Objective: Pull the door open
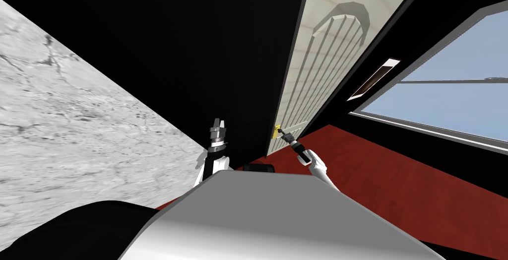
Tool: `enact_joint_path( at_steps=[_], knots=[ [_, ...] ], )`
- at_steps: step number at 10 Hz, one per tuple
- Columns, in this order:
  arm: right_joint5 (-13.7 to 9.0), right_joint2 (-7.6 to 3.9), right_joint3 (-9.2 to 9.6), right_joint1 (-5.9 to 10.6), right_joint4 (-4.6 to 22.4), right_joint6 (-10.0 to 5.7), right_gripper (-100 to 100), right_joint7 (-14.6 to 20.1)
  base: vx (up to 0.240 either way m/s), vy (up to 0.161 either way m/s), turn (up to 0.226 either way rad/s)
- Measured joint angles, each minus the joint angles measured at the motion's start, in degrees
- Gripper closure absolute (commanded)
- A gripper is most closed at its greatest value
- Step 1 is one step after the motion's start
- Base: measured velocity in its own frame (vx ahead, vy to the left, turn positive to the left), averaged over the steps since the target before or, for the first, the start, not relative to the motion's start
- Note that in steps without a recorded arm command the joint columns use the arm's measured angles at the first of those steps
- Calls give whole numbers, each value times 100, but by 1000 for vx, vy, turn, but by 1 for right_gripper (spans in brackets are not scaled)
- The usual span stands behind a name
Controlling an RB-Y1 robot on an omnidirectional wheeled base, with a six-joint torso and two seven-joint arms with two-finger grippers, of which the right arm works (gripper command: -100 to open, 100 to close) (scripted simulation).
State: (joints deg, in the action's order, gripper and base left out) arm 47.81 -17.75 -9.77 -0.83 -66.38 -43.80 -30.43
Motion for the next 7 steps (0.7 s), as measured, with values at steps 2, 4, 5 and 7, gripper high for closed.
enact_joint_path(
  at_steps=[2, 4, 5, 7],
  knots=[
    [0, 0, 0, 0, 0, 0, 100, 0, 0, 0, 0],
    [4, -15, 2, -17, -13, -18, -100, 12, -166, -34, -52],
    [8, -35, 4, -41, -27, -47, -100, 29, -198, -69, -44],
    [20, -80, 11, -99, -71, -104, -100, 76, -189, -78, -43]
  ],
)
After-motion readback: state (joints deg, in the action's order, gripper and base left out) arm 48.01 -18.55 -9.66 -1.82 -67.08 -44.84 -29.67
